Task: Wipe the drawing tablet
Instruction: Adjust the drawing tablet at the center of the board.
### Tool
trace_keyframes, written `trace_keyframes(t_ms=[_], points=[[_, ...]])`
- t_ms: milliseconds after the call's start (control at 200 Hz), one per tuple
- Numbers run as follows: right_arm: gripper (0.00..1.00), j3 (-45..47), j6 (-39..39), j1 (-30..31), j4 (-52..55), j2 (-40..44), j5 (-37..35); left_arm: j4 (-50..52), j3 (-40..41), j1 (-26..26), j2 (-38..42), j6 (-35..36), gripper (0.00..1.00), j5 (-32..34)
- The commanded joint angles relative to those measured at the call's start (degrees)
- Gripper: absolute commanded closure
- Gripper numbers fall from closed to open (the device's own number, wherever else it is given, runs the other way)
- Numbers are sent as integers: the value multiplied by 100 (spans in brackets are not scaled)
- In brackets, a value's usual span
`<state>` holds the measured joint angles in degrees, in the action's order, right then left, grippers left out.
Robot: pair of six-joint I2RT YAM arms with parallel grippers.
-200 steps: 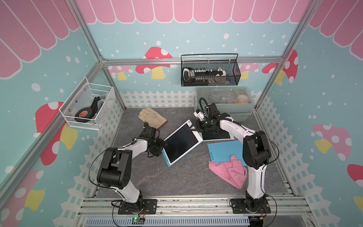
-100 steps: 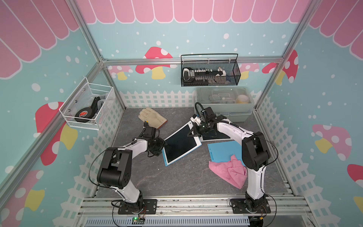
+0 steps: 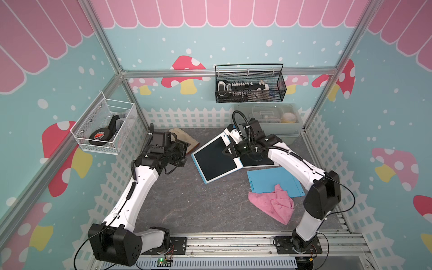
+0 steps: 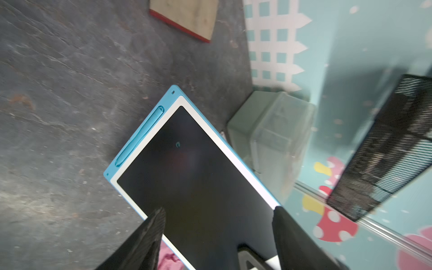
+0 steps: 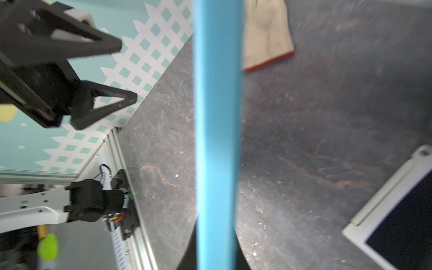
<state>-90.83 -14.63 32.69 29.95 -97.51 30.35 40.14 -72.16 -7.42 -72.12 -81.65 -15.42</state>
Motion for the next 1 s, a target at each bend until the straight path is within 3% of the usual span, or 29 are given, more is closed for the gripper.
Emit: trace_keyframes(t_ms=[0, 150, 420, 690, 795, 881, 956, 996], points=[[100, 676, 1429, 341, -1001, 774, -785, 545, -146, 31, -238, -1000, 27, -317], [100, 1477, 2947, 1009, -1918, 1412, -1921, 311, -310, -37, -266, -1399, 24, -593], [100, 1946, 4368, 1830, -2733, 1672, -3501, 333, -180, -231, -266, -1277, 24, -902], [100, 2455, 5717, 2507, -3588, 1807, -4121, 220, 44, -248, -299, -1155, 28, -894], [100, 2530, 6014, 2705, -3737, 1824, -4302, 73, 102, -251, -320, -1108, 39, -925], [100, 2600, 6261, 2871, -3873, 1814, -4449, -147, 253, -251, -236, -1182, 55, -891], [100, 2638, 6411, 2966, -3956, 1778, -4596, -517, 451, -251, -131, -1331, 79, -901], [92, 2646, 6448, 3003, -4091, 1742, -4794, -717, 540, -250, -75, -1415, 96, -867]])
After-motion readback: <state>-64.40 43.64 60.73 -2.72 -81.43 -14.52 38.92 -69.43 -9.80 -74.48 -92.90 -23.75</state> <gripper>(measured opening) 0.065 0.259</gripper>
